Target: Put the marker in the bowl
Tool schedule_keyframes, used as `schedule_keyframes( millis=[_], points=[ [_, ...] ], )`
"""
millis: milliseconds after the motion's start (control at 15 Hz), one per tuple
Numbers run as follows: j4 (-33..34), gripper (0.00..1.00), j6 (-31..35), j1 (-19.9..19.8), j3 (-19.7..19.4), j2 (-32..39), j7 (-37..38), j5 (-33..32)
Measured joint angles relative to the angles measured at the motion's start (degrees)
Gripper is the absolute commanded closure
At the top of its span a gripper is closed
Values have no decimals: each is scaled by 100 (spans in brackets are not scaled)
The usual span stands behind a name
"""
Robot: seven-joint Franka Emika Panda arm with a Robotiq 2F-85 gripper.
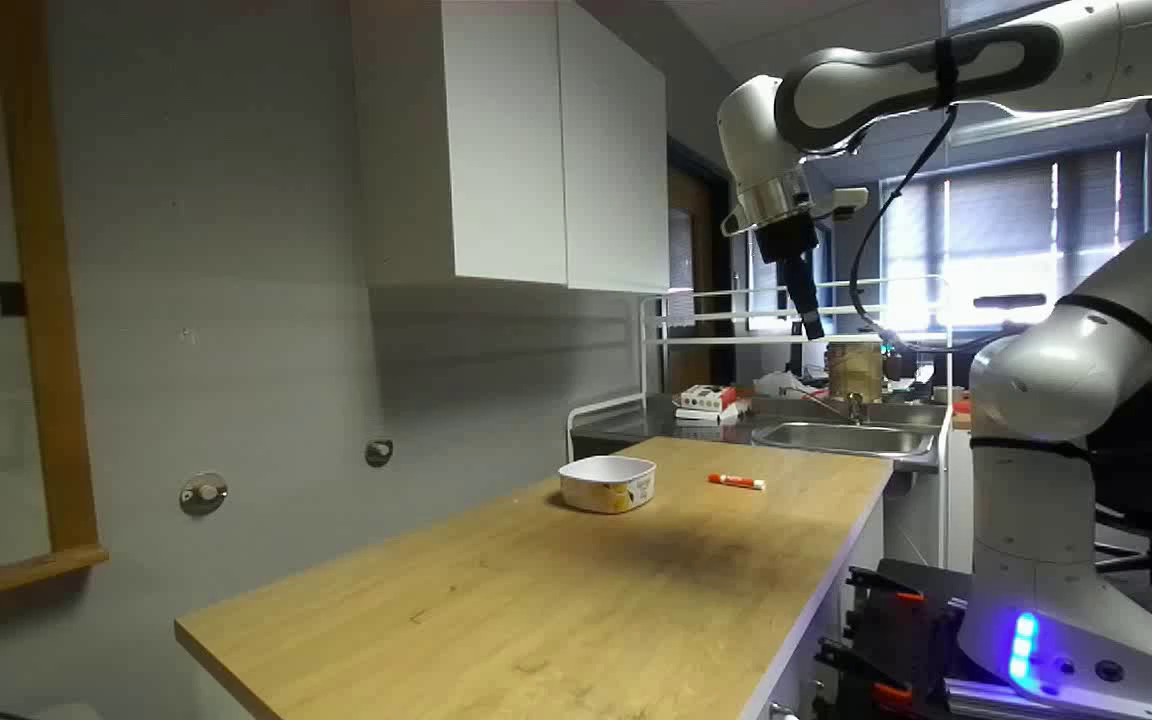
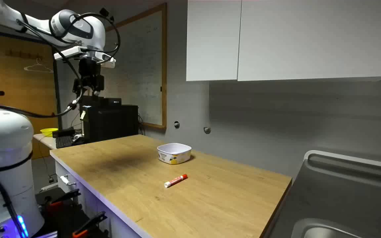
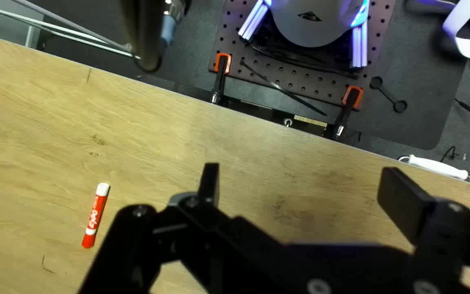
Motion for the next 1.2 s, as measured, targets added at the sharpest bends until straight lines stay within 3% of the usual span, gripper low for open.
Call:
schedule_keyframes(
  millis=[800, 1200],
  points=[
    [2, 0, 50, 9, -26, 18, 3, 0],
    [185, 0, 773, -61, -408, 702, -4, -78]
  ],
)
